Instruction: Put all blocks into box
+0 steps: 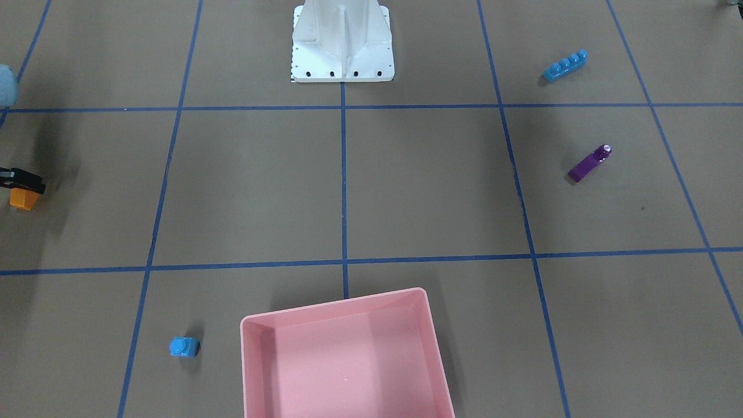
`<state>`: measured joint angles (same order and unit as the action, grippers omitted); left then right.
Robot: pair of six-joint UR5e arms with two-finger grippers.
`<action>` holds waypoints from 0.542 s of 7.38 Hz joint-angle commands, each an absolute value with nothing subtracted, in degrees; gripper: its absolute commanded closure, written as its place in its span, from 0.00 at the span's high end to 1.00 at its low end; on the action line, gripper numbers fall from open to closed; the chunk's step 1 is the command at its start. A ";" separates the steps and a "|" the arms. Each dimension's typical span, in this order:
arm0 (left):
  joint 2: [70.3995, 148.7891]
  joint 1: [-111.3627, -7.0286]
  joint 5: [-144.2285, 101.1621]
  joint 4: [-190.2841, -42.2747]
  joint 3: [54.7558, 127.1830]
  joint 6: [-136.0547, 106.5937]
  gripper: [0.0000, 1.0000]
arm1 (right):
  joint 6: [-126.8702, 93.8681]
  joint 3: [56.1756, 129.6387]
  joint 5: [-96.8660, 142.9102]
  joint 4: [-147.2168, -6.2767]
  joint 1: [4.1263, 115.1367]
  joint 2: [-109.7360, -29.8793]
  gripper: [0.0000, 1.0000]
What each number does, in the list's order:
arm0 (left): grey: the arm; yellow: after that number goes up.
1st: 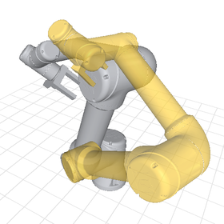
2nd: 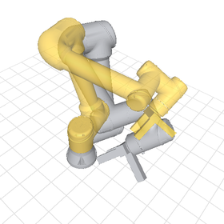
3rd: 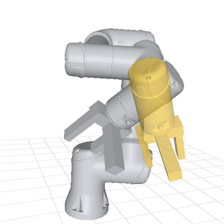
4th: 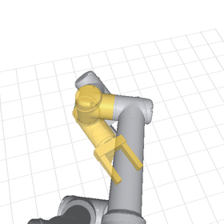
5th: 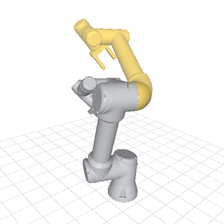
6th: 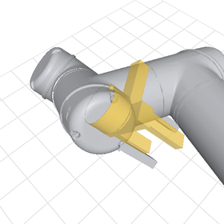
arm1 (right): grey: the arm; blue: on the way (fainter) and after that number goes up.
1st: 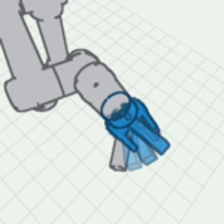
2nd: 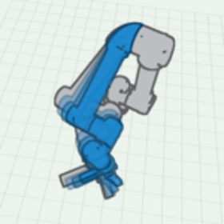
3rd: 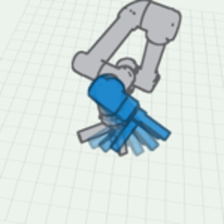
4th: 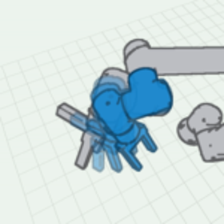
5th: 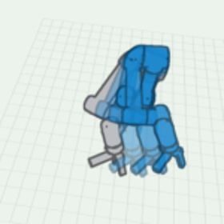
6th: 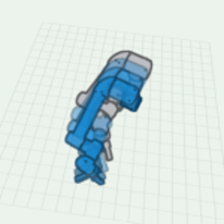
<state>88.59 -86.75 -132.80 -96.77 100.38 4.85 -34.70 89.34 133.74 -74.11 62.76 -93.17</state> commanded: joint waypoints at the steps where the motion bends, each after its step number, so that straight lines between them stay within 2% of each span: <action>1: 88.59 -86.75 -132.80 -96.77 100.46 4.83 1.00 | -34.72 89.30 133.59 -74.61 61.88 -93.25 0.49; 2: 88.59 -86.75 -132.89 -96.77 100.72 4.83 1.00 | -34.72 89.21 133.42 -74.71 60.92 -93.25 0.22; 3: 88.59 -86.75 -133.50 -96.77 100.81 4.83 1.00 | -34.63 89.38 132.98 -74.71 61.00 -93.43 0.00; 4: 88.59 -86.49 -134.46 -96.59 100.98 4.75 1.00 | -34.45 90.95 132.98 -74.71 61.43 -93.51 0.00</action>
